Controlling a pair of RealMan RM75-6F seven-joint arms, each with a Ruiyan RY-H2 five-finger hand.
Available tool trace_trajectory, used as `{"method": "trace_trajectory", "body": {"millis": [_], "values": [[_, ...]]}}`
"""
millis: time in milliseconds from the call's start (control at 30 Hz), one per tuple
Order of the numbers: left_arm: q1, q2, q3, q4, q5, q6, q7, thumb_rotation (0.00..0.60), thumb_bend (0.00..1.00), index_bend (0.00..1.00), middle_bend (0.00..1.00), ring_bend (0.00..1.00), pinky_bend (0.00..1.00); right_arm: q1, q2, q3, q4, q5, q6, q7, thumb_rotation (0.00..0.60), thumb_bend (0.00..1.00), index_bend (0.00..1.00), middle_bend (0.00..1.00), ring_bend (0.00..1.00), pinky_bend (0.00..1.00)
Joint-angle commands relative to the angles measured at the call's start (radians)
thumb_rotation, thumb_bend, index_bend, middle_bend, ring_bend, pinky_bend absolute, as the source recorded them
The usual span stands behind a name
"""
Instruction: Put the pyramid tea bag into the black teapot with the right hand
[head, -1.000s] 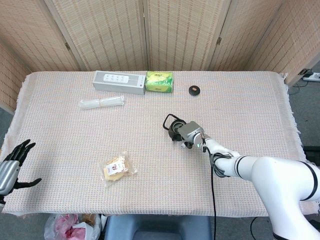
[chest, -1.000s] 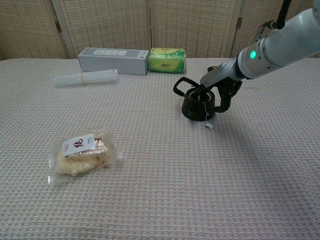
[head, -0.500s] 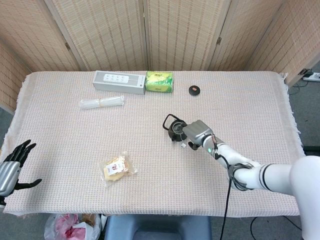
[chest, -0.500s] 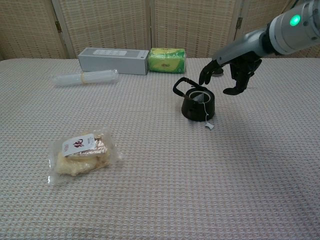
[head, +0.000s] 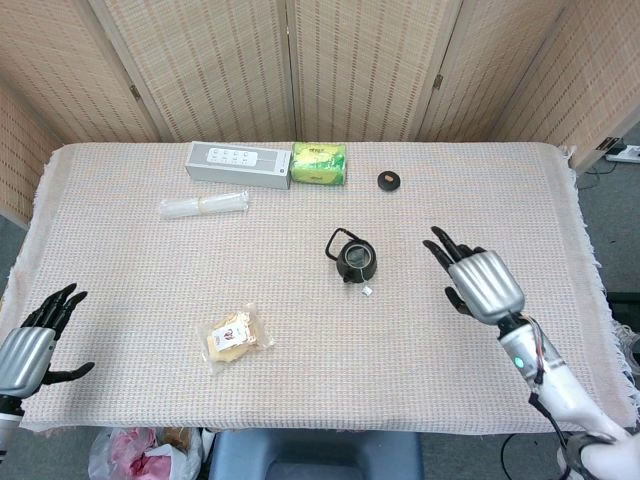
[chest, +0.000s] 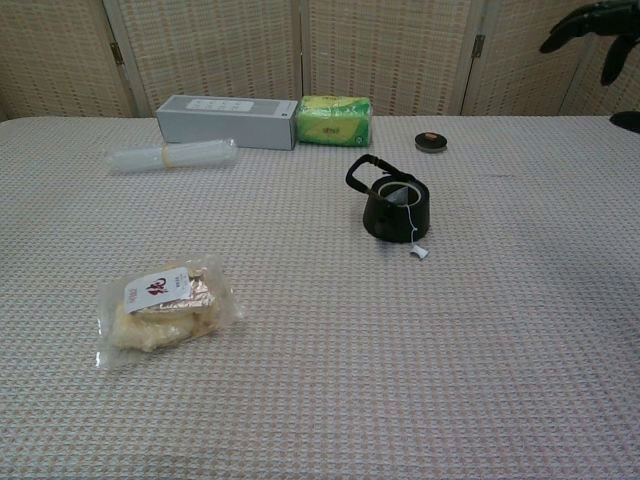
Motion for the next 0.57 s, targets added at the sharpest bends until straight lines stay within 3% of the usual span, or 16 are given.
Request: {"method": "trace_trajectory", "body": {"millis": [33, 100, 200, 567], "values": [[0.002, -0.003, 0.001, -0.002, -0.001, 0.002, 0.012, 0.6, 0.14, 0.0, 0.0, 0.0, 0.22, -0.335, -0.159, -0.045, 0.233, -0.219, 0.252, 0.034, 0.6, 0.32, 0.03, 0.0, 0.07, 0.09], [0.003, -0.005, 0.001, -0.003, -0.005, 0.0, 0.02, 0.6, 0.14, 0.0, 0.0, 0.0, 0.22, -0.396, -0.193, -0.037, 0.307, -0.235, 0.279, 0.066, 0.6, 0.3, 0.01, 0.0, 0.02, 0.01], [0.005, -0.009, 0.0, -0.008, -0.009, 0.003, 0.037, 0.6, 0.14, 0.0, 0.0, 0.0, 0.22, -0.47, -0.228, -0.012, 0.388, -0.251, 0.302, 0.135, 0.6, 0.29, 0.0, 0.0, 0.0, 0.0], [0.016, -0.027, 0.011, -0.026, 0.007, 0.023, 0.104, 0.6, 0.14, 0.0, 0.0, 0.0, 0.22, -0.531, -0.183, 0.05, 0.406, -0.363, 0.236, 0.209, 0.6, 0.29, 0.0, 0.0, 0.0, 0.0]]}}
